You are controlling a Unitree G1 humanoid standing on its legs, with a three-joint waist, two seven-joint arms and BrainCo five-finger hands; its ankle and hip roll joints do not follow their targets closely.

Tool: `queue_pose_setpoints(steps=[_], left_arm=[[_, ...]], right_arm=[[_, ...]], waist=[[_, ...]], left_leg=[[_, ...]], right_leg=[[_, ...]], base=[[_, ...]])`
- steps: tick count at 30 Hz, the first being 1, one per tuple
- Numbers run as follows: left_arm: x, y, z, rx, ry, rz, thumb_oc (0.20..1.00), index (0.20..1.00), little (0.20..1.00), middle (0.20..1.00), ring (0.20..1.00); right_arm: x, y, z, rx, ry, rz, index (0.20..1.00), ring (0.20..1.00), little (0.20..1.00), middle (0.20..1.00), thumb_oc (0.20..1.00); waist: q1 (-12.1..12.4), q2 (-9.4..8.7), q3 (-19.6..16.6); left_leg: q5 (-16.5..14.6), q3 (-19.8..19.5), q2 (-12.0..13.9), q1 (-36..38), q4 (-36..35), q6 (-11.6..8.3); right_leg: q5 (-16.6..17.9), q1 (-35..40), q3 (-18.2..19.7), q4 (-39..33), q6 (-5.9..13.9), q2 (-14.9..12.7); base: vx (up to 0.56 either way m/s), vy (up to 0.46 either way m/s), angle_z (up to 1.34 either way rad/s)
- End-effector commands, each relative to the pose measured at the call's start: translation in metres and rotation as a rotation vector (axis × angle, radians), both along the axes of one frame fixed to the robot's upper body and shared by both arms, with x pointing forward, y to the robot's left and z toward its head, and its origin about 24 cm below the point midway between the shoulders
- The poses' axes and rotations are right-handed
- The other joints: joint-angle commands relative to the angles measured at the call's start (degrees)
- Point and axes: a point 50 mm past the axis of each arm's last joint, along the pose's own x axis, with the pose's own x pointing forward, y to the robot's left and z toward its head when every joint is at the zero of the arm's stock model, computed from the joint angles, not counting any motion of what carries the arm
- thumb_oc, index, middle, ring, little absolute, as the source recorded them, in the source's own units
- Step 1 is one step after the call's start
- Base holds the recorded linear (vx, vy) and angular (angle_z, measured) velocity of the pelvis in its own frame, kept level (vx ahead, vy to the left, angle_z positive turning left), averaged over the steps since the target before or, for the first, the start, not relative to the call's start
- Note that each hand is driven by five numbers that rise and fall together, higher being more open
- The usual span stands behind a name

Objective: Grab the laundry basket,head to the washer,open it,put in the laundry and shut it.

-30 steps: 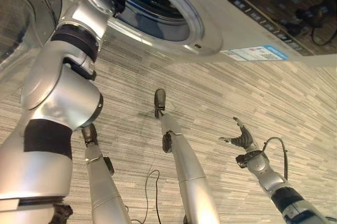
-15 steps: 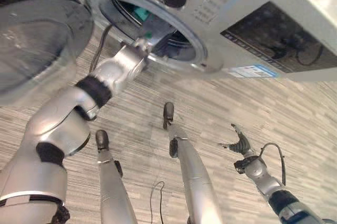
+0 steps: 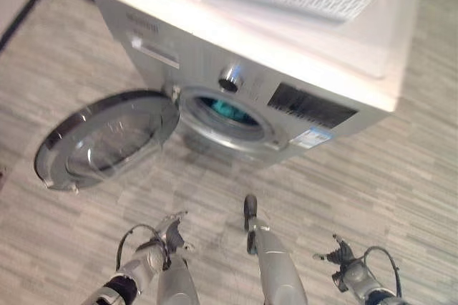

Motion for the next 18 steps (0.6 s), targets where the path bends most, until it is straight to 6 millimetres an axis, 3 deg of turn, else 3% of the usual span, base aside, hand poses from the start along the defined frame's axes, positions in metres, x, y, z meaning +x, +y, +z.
queue_pose_setpoints(steps=[1,2,3,4,5,6,8,10,12,14,18], left_arm=[[0.002,0.016,0.000,0.016,-0.010,0.118,1.000,1.000,1.000,1.000,1.000],[0.002,0.016,0.000,0.016,-0.010,0.118,1.000,1.000,1.000,1.000,1.000],[-0.028,0.024,-0.018,-0.001,0.102,0.242,1.000,1.000,1.000,1.000,1.000],[-0.028,0.024,-0.019,-0.001,0.103,0.242,1.000,1.000,1.000,1.000,1.000],[-0.046,0.031,-0.027,0.000,0.161,0.315,1.000,1.000,1.000,1.000,1.000],[-0.046,0.031,-0.027,0.000,0.161,0.315,1.000,1.000,1.000,1.000,1.000],[-0.066,0.040,-0.034,-0.006,0.216,0.409,1.000,1.000,1.000,1.000,1.000],[-0.073,0.043,-0.036,-0.007,0.235,0.440,1.000,1.000,1.000,1.000,1.000],[-0.083,0.056,-0.036,-0.020,0.254,0.512,1.000,1.000,1.000,1.000,1.000],[-0.093,0.057,-0.039,-0.027,0.271,0.546,1.000,1.000,1.000,1.000,1.000],[-0.103,0.056,-0.042,-0.032,0.303,0.565,1.000,1.000,1.000,1.000,1.000]], right_arm=[[-0.018,-0.026,0.003,-0.019,0.016,-0.167,1.000,1.000,1.000,1.000,1.000],[-0.018,-0.026,0.003,-0.019,0.016,-0.167,1.000,1.000,1.000,1.000,1.000],[-0.030,-0.025,-0.001,0.009,0.033,-0.238,1.000,1.000,1.000,1.000,1.000],[-0.030,-0.026,-0.001,0.008,0.033,-0.238,1.000,1.000,1.000,1.000,1.000],[-0.036,-0.023,-0.005,0.017,0.052,-0.253,1.000,1.000,1.000,1.000,1.000],[-0.037,-0.023,-0.005,0.017,0.053,-0.253,1.000,1.000,1.000,1.000,1.000],[-0.040,-0.013,-0.010,0.052,0.064,-0.261,1.000,1.000,1.000,1.000,1.000],[-0.042,-0.010,-0.012,0.064,0.073,-0.265,1.000,1.000,1.000,1.000,1.000],[-0.057,-0.033,-0.006,0.052,0.084,-0.328,1.000,1.000,1.000,1.000,1.000],[-0.060,-0.037,-0.005,0.033,0.124,-0.356,1.000,1.000,1.000,1.000,1.000],[-0.057,-0.028,-0.009,0.056,0.125,-0.341,1.000,1.000,1.000,1.000,1.000]], waist=[[-1.26,0.88,-1.60],[-1.27,0.88,-1.62],[-0.79,1.92,-4.99],[-0.83,1.94,-4.93],[-0.54,2.15,-6.90],[-0.59,2.16,-6.81],[0.36,2.15,-9.04],[0.57,2.05,-9.83],[1.06,1.46,-11.22],[2.74,1.68,-12.44],[3.74,1.50,-13.50]], left_leg=[[7.11,0.75,0.77,-1.29,-1.31,-0.19],[7.14,0.74,0.76,-1.30,-1.36,-0.18],[9.61,0.59,0.42,2.87,-5.20,-0.88],[9.70,0.59,0.43,3.11,-5.42,-0.89],[9.97,0.23,0.31,5.17,-7.24,-1.06],[10.04,0.23,0.33,5.39,-7.41,-1.07],[9.97,-0.33,0.01,7.48,-9.01,-1.15],[9.66,-0.60,-0.10,8.02,-9.48,-1.19],[9.66,-0.64,-0.08,8.81,-10.02,-1.39],[9.57,-1.81,-0.18,8.36,-10.02,-1.79],[9.75,-2.97,-0.20,7.74,-10.02,-2.36]], right_leg=[[-8.76,7.88,-2.45,1.68,2.76,-2.09],[-8.73,7.88,-2.47,1.64,2.76,-2.09],[-8.54,12.47,-3.39,-1.01,3.15,-2.35],[-8.52,12.69,-3.44,-1.14,3.15,-2.33],[-8.82,14.92,-3.95,-2.21,3.23,-2.34],[-8.81,15.14,-4.00,-2.32,3.23,-2.32],[-9.27,18.18,-4.52,-3.69,3.18,-2.18],[-9.34,19.17,-4.85,-4.38,3.22,-2.10],[-9.24,20.83,-5.37,-5.73,3.35,-2.08],[-9.16,22.62,-7.39,-7.30,3.50,-1.97],[-9.11,24.23,-8.83,-9.19,3.20,-1.43]], base=[[0.10,0.055,0.10],[0.20,0.063,0.15],[0.17,0.039,0.14],[0.27,0.035,0.18],[0.10,-0.005,0.19],[0.15,-0.003,0.16],[0.13,-0.010,0.15],[0.09,-0.020,0.20],[0.08,-0.045,0.21],[0.05,-0.045,0.19],[0.02,-0.028,0.35]])
